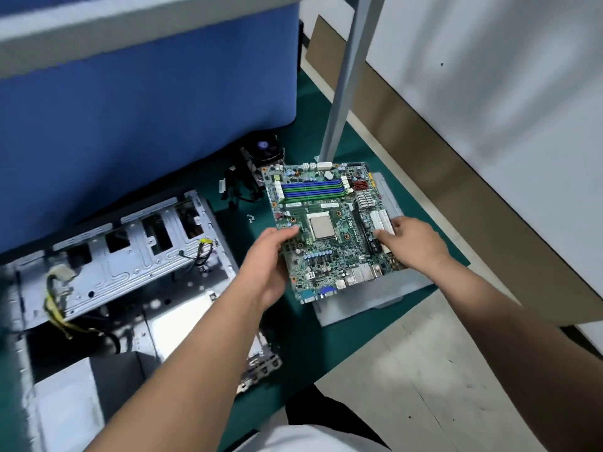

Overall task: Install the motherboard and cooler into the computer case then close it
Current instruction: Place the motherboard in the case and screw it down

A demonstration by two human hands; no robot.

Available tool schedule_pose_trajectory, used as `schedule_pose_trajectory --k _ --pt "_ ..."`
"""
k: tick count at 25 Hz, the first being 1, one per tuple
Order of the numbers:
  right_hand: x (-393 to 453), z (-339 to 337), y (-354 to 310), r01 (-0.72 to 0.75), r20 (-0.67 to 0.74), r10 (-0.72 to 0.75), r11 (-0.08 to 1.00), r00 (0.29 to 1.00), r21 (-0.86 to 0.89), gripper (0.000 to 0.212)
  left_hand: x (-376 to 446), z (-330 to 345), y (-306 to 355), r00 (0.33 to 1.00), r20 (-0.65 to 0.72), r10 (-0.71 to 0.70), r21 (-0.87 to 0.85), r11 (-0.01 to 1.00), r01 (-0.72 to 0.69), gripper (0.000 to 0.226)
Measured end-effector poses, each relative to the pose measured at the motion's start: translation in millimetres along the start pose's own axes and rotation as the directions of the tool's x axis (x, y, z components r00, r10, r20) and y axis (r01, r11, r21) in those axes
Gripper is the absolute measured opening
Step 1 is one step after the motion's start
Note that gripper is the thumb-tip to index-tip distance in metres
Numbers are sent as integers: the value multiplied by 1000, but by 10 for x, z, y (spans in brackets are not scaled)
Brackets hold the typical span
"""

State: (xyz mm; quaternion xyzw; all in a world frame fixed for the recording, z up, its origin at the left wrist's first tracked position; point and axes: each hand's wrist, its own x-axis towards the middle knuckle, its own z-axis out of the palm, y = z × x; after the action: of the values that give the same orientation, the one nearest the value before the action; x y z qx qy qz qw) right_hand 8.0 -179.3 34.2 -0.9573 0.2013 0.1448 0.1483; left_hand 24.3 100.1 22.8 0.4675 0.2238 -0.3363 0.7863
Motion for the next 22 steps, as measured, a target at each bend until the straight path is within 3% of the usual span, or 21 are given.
schedule_pose_trajectory --k 3,5,7,9,10,11,12,13,14,15,18,22 --pt "-394 43 -570 98 -30 -97 994 995 56 41 -449 -452 248 999 37 34 -41 999 -32 42" --pt "-632 155 -973 146 -71 -144 989 987 20 41 -713 -794 299 996 -69 51 39 998 -48 34" --pt "-800 255 -1273 196 -78 -192 979 978 57 48 -922 -1128 314 986 -164 43 64 997 -33 40" --pt "-914 255 -1439 236 -6 -241 944 970 231 60 -1069 -1420 309 969 -247 30 57 998 -16 44" --pt "-989 245 -1519 204 52 -250 879 967 432 63 -1146 -1561 314 962 -272 26 29 999 -19 47" --pt "-1089 261 -1596 101 129 -262 713 956 694 66 -1215 -1679 314 961 -277 17 -25 999 -25 49" --pt "-1189 327 -1653 -52 209 -323 434 923 899 69 -1270 -1780 311 961 -275 16 -80 996 -40 52" --pt "-1300 430 -1714 -208 260 -396 170 881 963 75 -1321 -1855 311 959 -284 23 -115 992 -58 54" --pt "-1418 551 -1796 -332 301 -443 8 844 943 81 -1370 -1906 313 951 -309 31 -127 989 -73 59" --pt "-1538 660 -1900 -417 336 -469 -76 817 906 81 -1405 -1942 315 943 -331 39 -125 988 -85 69" --pt "-1799 890 -2281 -523 414 -461 -135 785 842 67 -1447 -1975 296 946 -322 37 -163 982 -94 83" --pt "-1854 967 -2587 -541 495 -290 -103 819 835 72 -1547 -2005 325 971 -238 -12 -177 984 -31 53"
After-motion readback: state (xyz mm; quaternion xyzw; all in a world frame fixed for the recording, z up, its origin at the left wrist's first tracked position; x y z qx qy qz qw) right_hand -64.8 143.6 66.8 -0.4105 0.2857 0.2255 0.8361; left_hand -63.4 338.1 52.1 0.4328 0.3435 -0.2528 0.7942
